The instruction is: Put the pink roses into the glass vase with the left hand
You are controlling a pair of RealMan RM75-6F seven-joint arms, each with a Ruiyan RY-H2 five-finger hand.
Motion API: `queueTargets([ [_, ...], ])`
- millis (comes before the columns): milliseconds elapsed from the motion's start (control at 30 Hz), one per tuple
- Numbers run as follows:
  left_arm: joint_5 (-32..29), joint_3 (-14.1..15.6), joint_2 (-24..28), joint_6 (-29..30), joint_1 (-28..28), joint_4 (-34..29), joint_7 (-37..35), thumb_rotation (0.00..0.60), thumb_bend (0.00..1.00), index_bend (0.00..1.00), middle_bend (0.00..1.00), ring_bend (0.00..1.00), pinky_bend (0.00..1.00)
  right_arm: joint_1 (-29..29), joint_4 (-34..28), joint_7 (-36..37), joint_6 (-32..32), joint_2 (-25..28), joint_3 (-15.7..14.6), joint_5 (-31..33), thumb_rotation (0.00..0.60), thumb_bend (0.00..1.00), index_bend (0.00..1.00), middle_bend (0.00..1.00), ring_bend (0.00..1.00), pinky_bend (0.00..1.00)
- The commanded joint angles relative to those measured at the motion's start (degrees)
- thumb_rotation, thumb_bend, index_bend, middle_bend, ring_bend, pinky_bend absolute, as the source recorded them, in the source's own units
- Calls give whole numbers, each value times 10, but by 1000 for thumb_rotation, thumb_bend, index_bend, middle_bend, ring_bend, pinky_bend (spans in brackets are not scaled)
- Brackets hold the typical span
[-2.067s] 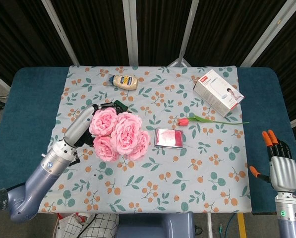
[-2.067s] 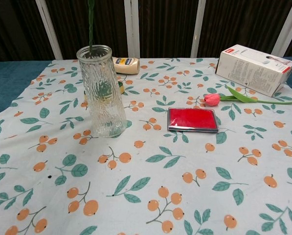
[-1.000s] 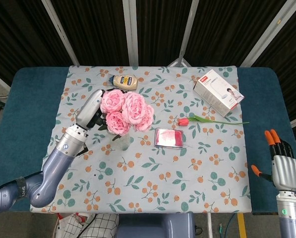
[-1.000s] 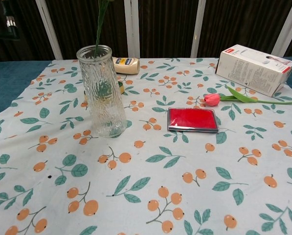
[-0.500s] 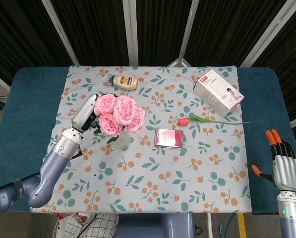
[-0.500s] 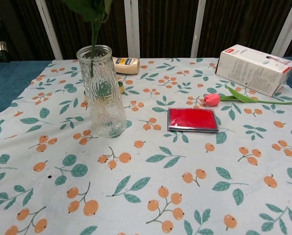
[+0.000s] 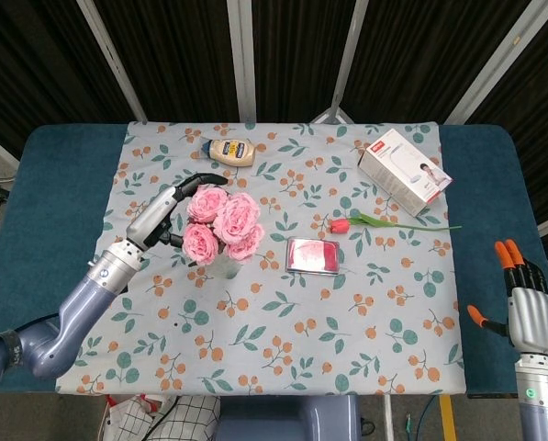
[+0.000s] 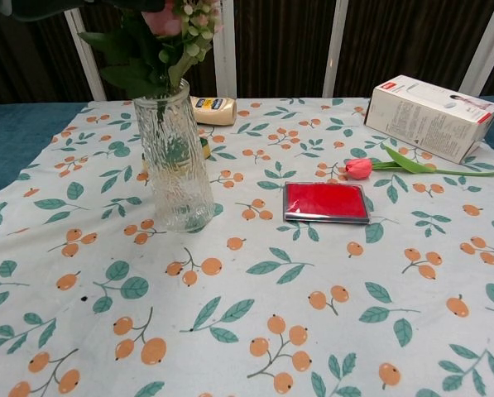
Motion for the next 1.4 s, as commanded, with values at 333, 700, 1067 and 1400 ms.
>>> queueTargets([
  [333,41,36,100,-15,45,-13,-8,600,171,0,3,0,77,0,-3,-3,4,-3,-1,-5,600,212,25,21,87,96],
  [700,118,129,213,136,199,-85,142,600,218,150,63,0,75,0,-11,-2,5,0,-8,-18,600,211,26,21,86,96],
  [1067,186,217,124,317,358,-8,368,600,238,157,99,0,75,3,-11,6,6,13,-23,-53,600,211,26,21,86,96],
  [1400,215,206,42,378,383,106,347,600,242,143,87,0,75,15,11,24,2,33,-48,-110,600,212,26,21,86,96],
])
